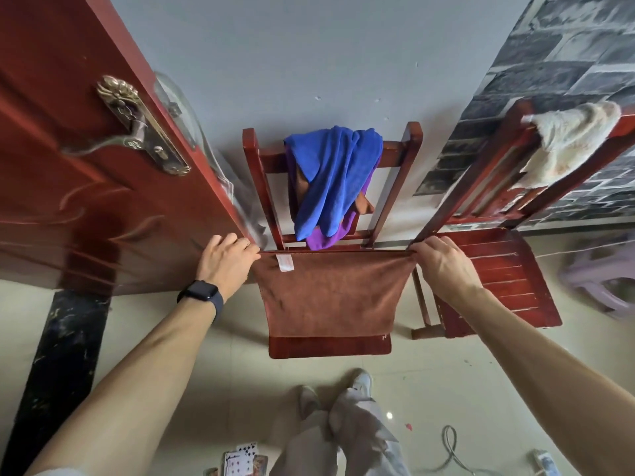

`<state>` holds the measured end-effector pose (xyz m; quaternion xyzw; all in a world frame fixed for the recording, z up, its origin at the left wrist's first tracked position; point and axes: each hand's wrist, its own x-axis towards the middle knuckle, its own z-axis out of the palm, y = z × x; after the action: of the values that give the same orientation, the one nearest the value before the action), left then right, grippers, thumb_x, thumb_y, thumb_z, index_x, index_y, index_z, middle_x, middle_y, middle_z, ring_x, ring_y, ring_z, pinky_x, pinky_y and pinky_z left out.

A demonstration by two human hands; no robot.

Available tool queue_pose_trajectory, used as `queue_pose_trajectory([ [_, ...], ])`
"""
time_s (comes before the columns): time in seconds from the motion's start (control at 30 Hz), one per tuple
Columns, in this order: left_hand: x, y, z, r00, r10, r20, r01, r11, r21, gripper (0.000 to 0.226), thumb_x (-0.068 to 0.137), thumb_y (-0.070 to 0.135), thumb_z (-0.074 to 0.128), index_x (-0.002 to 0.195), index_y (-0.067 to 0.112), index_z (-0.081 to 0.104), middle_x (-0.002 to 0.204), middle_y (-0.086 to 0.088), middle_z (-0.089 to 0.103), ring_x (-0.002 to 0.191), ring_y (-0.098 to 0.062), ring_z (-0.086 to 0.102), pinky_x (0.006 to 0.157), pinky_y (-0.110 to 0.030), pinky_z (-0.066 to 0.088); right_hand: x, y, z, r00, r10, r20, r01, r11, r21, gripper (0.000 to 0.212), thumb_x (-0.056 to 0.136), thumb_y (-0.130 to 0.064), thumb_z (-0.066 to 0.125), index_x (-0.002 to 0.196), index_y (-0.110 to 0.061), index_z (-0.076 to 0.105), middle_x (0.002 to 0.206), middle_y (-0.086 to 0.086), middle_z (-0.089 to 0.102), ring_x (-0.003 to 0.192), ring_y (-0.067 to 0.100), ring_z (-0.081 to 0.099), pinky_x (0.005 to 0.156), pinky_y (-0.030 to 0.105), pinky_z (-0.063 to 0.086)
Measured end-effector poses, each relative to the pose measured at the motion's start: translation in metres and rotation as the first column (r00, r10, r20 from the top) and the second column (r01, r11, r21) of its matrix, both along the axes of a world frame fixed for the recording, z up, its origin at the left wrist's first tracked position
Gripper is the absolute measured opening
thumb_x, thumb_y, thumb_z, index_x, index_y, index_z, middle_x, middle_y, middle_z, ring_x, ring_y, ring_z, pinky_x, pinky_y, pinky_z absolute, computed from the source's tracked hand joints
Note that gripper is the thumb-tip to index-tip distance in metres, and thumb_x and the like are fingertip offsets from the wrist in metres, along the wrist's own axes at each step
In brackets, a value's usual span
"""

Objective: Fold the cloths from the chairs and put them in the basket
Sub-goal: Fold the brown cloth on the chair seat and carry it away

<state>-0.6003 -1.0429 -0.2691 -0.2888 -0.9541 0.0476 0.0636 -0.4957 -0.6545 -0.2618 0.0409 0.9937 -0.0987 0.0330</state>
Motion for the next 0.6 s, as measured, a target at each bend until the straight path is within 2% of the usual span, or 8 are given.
queue_pose_trajectory([
  [0.13, -0.012, 0.005, -0.009, 0.999, -0.005, -0.042, 0.006, 1.000, 0.016, 0.011, 0.089, 0.021, 0.071, 0.084, 0.012, 0.070, 0.079, -0.008, 0.067, 0.078, -0.031, 0.061, 0.068, -0.041, 0.042, -0.010, 0.009, -0.017, 0.999, -0.035, -0.024, 0.035, 0.999, -0.005, 0.034, 0.088, 0.007, 0.062, 0.117, -0.007, 0.070, 0.106, 0.015, 0.067, 0.098, 0.039, 0.057, 0.076, 0.049, 0.056],
  [0.33, 0.006, 0.000, -0.036, 1.000, -0.019, 0.002, 0.019, 1.000, 0.018, 0.010, 0.093, 0.021, 0.067, 0.090, 0.013, 0.072, 0.082, -0.007, 0.068, 0.081, -0.032, 0.062, 0.070, -0.041, 0.043, 0.006, 0.002, -0.041, 0.996, -0.090, -0.026, 0.090, 0.996, -0.015, 0.022, 0.095, -0.002, 0.061, 0.114, -0.007, 0.071, 0.108, 0.013, 0.067, 0.098, 0.036, 0.056, 0.072, 0.044, 0.053],
  [0.4, 0.020, -0.003, -0.053, 0.999, -0.003, 0.053, 0.003, 1.000, 0.001, 0.003, 0.088, 0.017, 0.072, 0.088, 0.013, 0.072, 0.081, -0.006, 0.067, 0.080, -0.031, 0.062, 0.069, -0.040, 0.045, 0.019, -0.002, -0.059, 0.996, -0.089, 0.008, 0.089, 0.996, -0.014, 0.018, 0.092, -0.003, 0.066, 0.110, -0.004, 0.071, 0.106, 0.014, 0.067, 0.096, 0.036, 0.056, 0.071, 0.045, 0.054],
  [0.47, 0.038, -0.008, -0.075, 0.992, 0.014, 0.129, -0.006, 0.998, -0.061, 0.007, 0.083, 0.013, 0.076, 0.088, 0.016, 0.072, 0.081, -0.003, 0.068, 0.082, -0.029, 0.063, 0.071, -0.039, 0.045, 0.037, -0.005, -0.085, 0.995, -0.088, 0.039, 0.089, 0.995, -0.036, 0.022, 0.085, -0.002, 0.076, 0.106, -0.003, 0.072, 0.102, 0.014, 0.067, 0.092, 0.037, 0.057, 0.068, 0.047, 0.056],
  [0.6, 0.079, -0.016, -0.125, 0.959, 0.036, 0.282, -0.002, 0.993, -0.120, 0.013, 0.071, 0.015, 0.085, 0.075, 0.018, 0.073, 0.075, 0.000, 0.068, 0.075, -0.028, 0.064, 0.065, -0.037, 0.046, 0.082, -0.021, -0.149, 0.979, -0.151, 0.134, 0.160, 0.985, -0.058, 0.011, 0.086, 0.001, 0.072, 0.095, -0.005, 0.075, 0.096, 0.014, 0.069, 0.088, 0.041, 0.061, 0.067, 0.049, 0.057],
])
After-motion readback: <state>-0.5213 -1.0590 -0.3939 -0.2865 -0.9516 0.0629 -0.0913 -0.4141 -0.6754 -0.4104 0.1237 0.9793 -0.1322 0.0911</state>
